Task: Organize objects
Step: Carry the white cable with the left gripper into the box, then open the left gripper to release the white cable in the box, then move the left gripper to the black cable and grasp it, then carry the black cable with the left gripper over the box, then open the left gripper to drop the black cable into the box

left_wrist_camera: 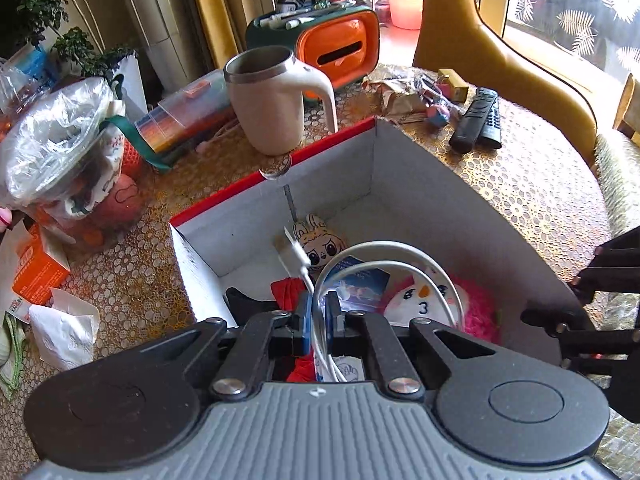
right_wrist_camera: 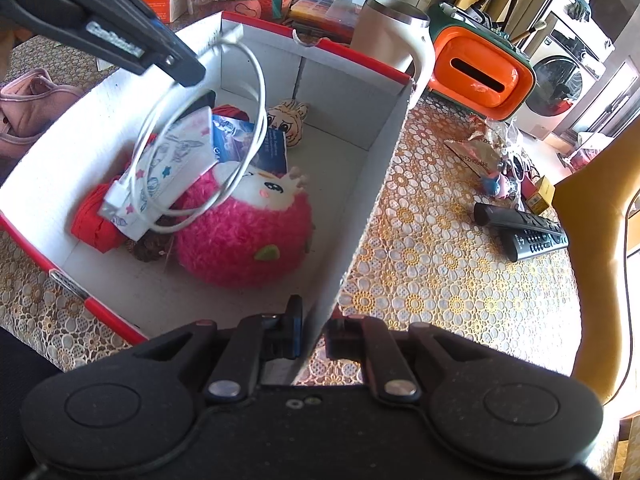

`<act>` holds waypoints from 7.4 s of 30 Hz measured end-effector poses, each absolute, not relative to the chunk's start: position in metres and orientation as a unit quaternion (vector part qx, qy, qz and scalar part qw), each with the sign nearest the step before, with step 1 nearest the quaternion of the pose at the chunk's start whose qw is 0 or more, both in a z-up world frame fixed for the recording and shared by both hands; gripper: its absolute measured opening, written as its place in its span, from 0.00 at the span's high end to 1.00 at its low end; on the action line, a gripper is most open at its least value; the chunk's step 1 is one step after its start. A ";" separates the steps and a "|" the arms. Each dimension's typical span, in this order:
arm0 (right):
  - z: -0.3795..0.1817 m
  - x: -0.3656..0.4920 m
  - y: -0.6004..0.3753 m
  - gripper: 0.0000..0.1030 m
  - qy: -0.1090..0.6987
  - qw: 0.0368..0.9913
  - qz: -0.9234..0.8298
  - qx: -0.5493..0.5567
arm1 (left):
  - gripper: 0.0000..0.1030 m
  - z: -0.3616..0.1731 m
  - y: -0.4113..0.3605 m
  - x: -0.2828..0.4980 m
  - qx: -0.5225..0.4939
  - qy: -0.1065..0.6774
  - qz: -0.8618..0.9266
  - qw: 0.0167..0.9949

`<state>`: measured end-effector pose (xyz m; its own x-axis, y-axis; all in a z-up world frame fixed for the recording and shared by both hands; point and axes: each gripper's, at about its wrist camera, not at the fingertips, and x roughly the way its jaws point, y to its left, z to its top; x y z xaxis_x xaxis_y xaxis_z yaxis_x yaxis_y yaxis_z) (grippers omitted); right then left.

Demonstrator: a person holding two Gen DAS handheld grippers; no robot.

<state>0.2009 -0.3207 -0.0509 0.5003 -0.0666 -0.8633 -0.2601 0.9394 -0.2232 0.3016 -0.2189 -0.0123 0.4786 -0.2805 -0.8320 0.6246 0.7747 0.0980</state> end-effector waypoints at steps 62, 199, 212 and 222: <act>-0.051 0.198 -0.317 0.90 0.505 0.845 0.048 -0.169 | 0.19 0.041 0.103 0.199 0.044 0.415 -0.114 0.902; -0.058 0.205 -0.317 0.89 0.510 0.841 0.050 -0.176 | 0.96 -0.019 -0.230 0.281 0.193 0.458 -0.351 0.794; -0.058 0.205 -0.317 0.89 0.510 0.841 0.049 -0.173 | 0.47 -0.031 -0.233 0.272 0.202 0.456 -0.344 0.795; -0.058 0.202 -0.316 0.89 0.510 0.841 0.051 -0.171 | 0.43 -0.009 -0.213 0.259 0.170 0.443 -0.362 0.802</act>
<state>0.2025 -0.3159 -0.0576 0.4738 -0.0892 -0.8761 -0.2607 0.9361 -0.2363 0.2588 -0.2126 -0.0093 0.3442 -0.4303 -0.8345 0.7320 0.6796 -0.0485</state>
